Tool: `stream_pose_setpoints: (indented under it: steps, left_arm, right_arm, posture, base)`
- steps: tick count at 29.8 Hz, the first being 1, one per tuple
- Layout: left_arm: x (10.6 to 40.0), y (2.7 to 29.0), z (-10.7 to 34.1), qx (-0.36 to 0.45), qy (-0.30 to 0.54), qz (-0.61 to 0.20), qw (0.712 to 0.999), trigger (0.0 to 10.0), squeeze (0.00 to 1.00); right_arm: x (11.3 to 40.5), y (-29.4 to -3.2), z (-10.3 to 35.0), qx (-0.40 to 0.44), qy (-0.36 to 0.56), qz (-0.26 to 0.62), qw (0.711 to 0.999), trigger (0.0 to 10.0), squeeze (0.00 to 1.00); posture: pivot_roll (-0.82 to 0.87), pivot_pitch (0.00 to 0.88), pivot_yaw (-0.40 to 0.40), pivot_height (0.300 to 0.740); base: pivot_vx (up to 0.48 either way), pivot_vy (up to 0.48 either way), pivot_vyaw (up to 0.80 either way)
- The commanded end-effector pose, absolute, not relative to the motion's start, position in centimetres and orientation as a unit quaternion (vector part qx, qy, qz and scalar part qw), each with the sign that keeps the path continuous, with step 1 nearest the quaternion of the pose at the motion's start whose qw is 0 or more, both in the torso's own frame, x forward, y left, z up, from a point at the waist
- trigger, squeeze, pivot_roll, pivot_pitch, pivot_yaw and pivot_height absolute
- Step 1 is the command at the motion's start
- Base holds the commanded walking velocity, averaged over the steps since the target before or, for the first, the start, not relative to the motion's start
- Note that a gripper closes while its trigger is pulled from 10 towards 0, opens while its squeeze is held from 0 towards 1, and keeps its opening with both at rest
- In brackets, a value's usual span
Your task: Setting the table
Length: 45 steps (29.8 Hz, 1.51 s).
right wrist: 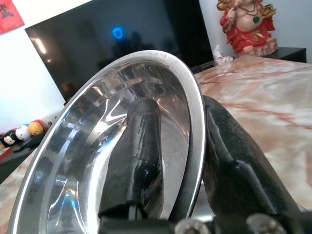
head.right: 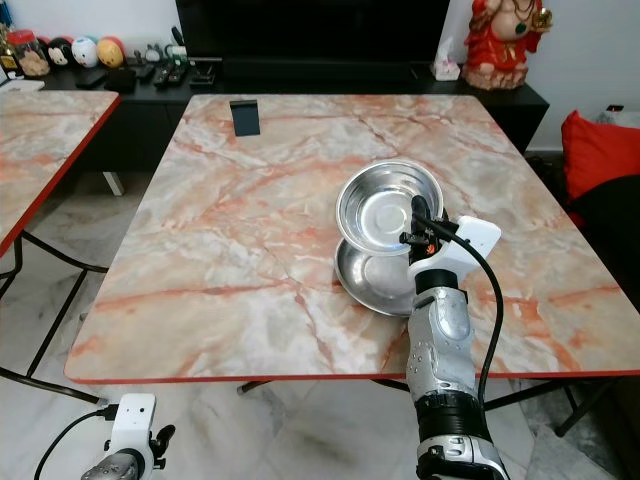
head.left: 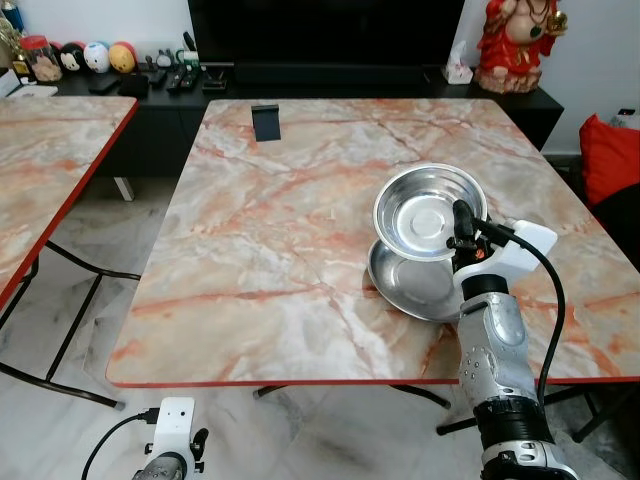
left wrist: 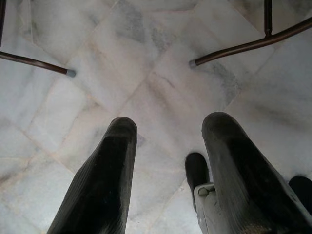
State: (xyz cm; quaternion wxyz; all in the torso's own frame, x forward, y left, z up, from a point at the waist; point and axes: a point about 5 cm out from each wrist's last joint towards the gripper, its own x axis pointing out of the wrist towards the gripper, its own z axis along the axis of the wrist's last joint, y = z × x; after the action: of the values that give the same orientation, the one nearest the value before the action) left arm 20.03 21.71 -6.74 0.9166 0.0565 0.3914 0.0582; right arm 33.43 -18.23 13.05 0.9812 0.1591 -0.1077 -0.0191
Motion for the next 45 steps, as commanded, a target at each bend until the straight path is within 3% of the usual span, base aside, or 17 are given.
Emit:
stream_pose_setpoints:
  steps: [1,7,28,35,45]
  left_arm:
    - [20.0,21.6,-6.8,0.052,0.394,0.059,0.916,10.0,0.00]
    - [20.0,21.6,-6.8,0.052,0.393,0.060,0.916,10.0,0.00]
    - [20.0,21.6,-6.8,0.057,0.394,0.060,0.915,10.0,0.00]
    - [20.0,21.6,-6.8,0.057,0.395,0.059,0.915,10.0,0.00]
    - [20.1,21.5,-6.8,0.055,0.394,0.058,0.916,10.0,0.00]
  right_arm:
    - [33.6,-18.1,13.9,0.156,-0.121,-0.012,0.980,10.0,0.00]
    - [33.6,-18.0,13.9,0.158,-0.121,-0.009,0.980,10.0,0.00]
    - [33.2,-18.5,14.1,0.132,-0.101,-0.006,0.986,10.0,0.00]
    - [33.0,-19.5,14.8,0.079,-0.060,-0.012,0.995,10.0,0.00]
    - [33.1,-19.1,13.3,0.104,0.050,0.003,0.993,10.0,0.00]
  posture:
    - [-0.07,0.007,-0.029,0.740]
    - [-0.07,0.006,-0.031,0.740]
    - [-0.08,0.009,-0.033,0.740]
    - [-0.09,0.000,-0.035,0.740]
    - [-0.09,0.000,-0.038,0.740]
  base:
    - [0.330,0.000,0.00]
    - [0.311,0.000,0.00]
    - [0.000,0.000,0.00]
    - [0.000,0.000,0.00]
    - [0.000,0.000,0.00]
